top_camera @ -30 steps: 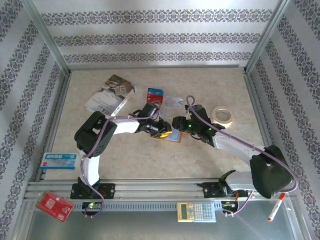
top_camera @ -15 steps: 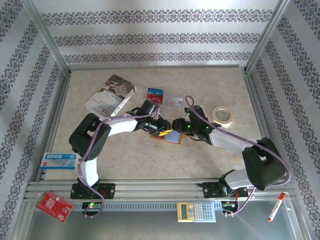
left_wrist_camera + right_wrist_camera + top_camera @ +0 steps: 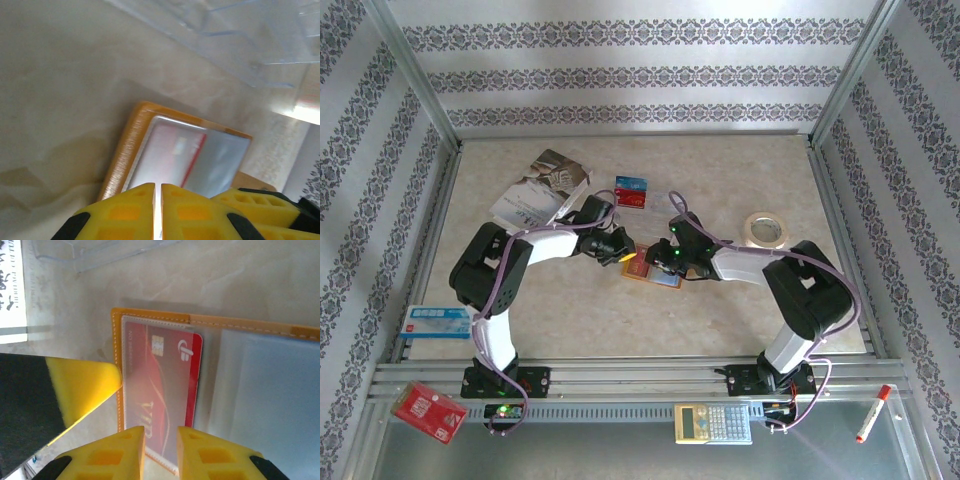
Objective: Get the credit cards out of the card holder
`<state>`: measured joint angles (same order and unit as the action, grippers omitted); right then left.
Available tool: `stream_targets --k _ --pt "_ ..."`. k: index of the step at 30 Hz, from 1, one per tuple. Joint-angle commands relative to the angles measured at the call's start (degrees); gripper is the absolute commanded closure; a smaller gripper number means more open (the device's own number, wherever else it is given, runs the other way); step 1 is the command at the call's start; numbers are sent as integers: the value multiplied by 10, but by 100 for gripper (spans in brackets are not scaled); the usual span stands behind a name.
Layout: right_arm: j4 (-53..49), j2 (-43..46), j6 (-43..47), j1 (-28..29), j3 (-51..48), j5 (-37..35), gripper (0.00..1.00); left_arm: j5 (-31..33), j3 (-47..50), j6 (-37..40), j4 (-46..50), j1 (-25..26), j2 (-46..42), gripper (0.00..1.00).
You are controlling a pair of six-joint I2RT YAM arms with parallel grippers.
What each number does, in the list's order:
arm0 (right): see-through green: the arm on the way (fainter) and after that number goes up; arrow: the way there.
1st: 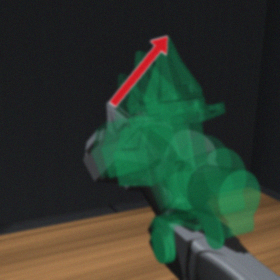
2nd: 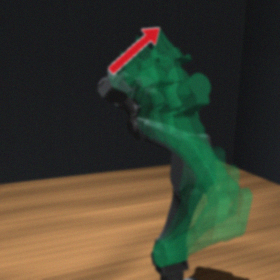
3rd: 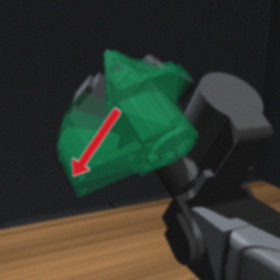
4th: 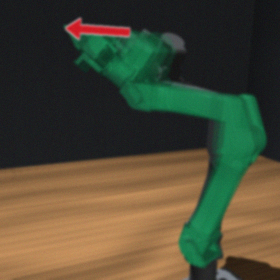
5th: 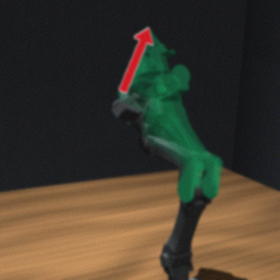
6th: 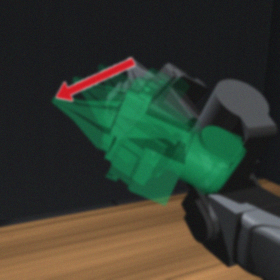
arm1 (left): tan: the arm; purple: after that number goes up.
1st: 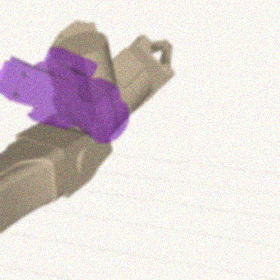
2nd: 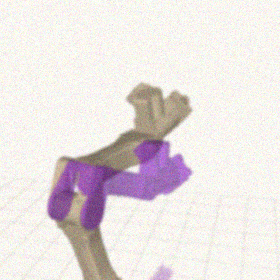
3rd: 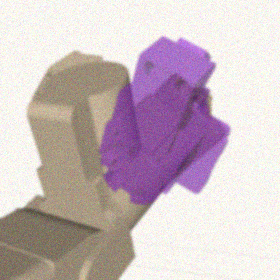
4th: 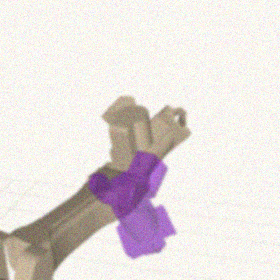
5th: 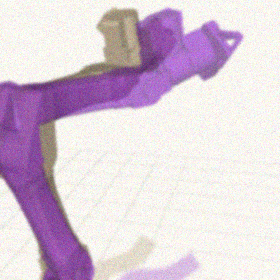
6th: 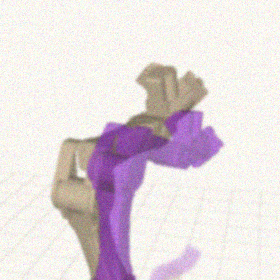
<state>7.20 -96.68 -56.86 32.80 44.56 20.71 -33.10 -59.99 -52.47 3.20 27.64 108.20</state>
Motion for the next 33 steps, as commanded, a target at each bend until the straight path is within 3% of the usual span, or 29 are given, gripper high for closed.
stream_targets --k 1,20,25,33 --pt "21 -20 -7 3 15 16 75 5 -9 2 -5 10 13 88" --pt "31 6 -10 -27 -36 17 77 27 99 -53 -37 4 12 88" --pt "54 -18 11 -34 -25 80 80 18 98 -52 -40 3 19 88" --pt "93 -29 16 -43 -34 109 83 16 102 -50 -41 1 20 89"
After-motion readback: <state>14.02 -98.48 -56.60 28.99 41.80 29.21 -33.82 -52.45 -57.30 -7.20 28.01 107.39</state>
